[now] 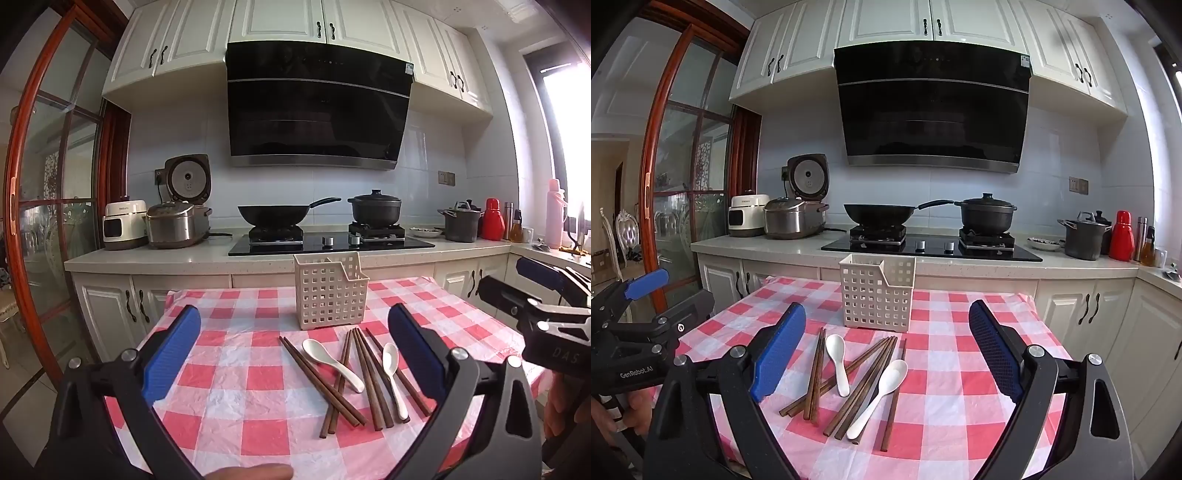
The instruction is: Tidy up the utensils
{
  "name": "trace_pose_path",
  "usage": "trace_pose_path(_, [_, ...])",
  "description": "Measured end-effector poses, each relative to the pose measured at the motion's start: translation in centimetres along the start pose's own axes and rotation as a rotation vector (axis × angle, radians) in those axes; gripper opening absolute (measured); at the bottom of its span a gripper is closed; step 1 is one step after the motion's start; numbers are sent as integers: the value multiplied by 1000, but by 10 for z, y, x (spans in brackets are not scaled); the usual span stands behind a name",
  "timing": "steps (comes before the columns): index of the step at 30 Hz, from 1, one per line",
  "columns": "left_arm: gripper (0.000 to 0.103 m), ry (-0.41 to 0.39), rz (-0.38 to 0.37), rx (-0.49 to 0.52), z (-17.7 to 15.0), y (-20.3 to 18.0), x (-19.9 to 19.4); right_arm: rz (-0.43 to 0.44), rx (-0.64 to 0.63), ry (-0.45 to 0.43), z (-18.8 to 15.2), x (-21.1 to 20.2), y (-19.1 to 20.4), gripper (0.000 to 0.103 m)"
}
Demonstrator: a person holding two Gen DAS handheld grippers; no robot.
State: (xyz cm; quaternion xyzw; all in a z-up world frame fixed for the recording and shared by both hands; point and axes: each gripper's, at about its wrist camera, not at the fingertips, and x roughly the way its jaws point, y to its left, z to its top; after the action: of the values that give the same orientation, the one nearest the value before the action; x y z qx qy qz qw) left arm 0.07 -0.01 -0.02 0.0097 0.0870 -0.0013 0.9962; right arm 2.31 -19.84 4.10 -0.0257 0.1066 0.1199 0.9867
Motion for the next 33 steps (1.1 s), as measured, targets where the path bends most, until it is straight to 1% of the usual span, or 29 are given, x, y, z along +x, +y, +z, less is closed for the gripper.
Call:
trace_pose_path(2, [98, 9, 0, -8, 0, 1, 2, 1, -1, 5, 0, 0, 0, 84])
trace_pose_path(3, [98, 0, -2, 8, 0, 0, 2, 1, -1, 9, 0, 0, 0, 84])
trace_pose_path(9, [98, -5, 0, 0, 0, 0, -1, -1, 8, 1, 1, -3, -2, 84])
trace_pose_path(11, [98, -6, 1, 0, -1, 1, -1, -3, 7, 4, 5, -2, -10, 84])
trace_pose_path(13, [98, -5, 2, 1, 1, 0, -1, -1, 4, -3, 0, -3, -3, 84])
trace_pose_path(23, [98, 0, 0, -1, -5, 1, -1, 4, 5, 20, -2, 1, -1, 84])
trace_pose_path(33, [98, 0, 2, -4, -6, 2, -1, 6, 6, 23, -3, 5, -2, 84])
